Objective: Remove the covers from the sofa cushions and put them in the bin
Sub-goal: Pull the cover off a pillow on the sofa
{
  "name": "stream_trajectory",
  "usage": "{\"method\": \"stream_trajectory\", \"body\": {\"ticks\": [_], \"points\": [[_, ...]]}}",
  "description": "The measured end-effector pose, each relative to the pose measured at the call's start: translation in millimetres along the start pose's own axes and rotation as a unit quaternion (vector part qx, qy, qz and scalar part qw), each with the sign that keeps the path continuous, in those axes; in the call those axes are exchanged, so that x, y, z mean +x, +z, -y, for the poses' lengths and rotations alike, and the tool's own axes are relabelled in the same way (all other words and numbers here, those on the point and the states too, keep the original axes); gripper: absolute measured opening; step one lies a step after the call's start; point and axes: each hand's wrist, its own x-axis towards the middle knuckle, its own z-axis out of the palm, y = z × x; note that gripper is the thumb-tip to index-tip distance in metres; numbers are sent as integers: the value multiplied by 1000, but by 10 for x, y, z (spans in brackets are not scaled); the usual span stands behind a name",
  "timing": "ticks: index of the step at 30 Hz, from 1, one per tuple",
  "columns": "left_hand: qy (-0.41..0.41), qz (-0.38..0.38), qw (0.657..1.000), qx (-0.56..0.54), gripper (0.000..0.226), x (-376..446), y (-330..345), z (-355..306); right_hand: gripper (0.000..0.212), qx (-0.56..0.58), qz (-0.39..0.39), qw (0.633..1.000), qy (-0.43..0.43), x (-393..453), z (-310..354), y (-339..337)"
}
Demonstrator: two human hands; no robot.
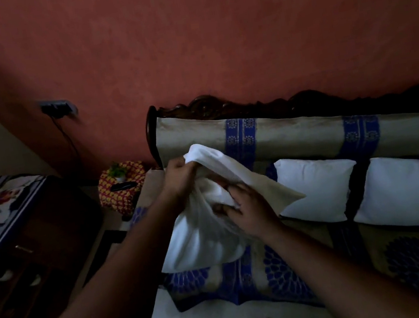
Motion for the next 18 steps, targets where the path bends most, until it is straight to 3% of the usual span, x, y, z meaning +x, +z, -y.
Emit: {"method": "stream_trajectory", "body": {"ticks": [2, 4, 7, 10, 12, 15, 18], "points": [[89, 37, 985, 142, 21, -40, 1, 15, 30, -10, -38, 999, 0, 31, -20, 28], [148, 117, 961, 201, 42, -14, -5, 166, 15, 0, -89, 996, 10, 67, -51, 14], [138, 147, 933, 299, 72, 19, -37, 506, 13, 26, -169, 984, 44, 104, -126, -93], [161, 95, 897, 400, 70, -50, -43, 682, 25, 35, -187, 979, 75, 96, -190, -161], [161, 109, 898, 396, 70, -74, -14, 685, 22, 17, -178, 983, 30, 59, -227, -210], [73, 140, 925, 345, 74, -43, 54, 623, 12, -41, -189, 980, -53, -25, -301, -317], [46, 132, 932, 335, 79, 39, 117, 552, 12, -45, -216, 973, -70, -111, -357, -370]]}}
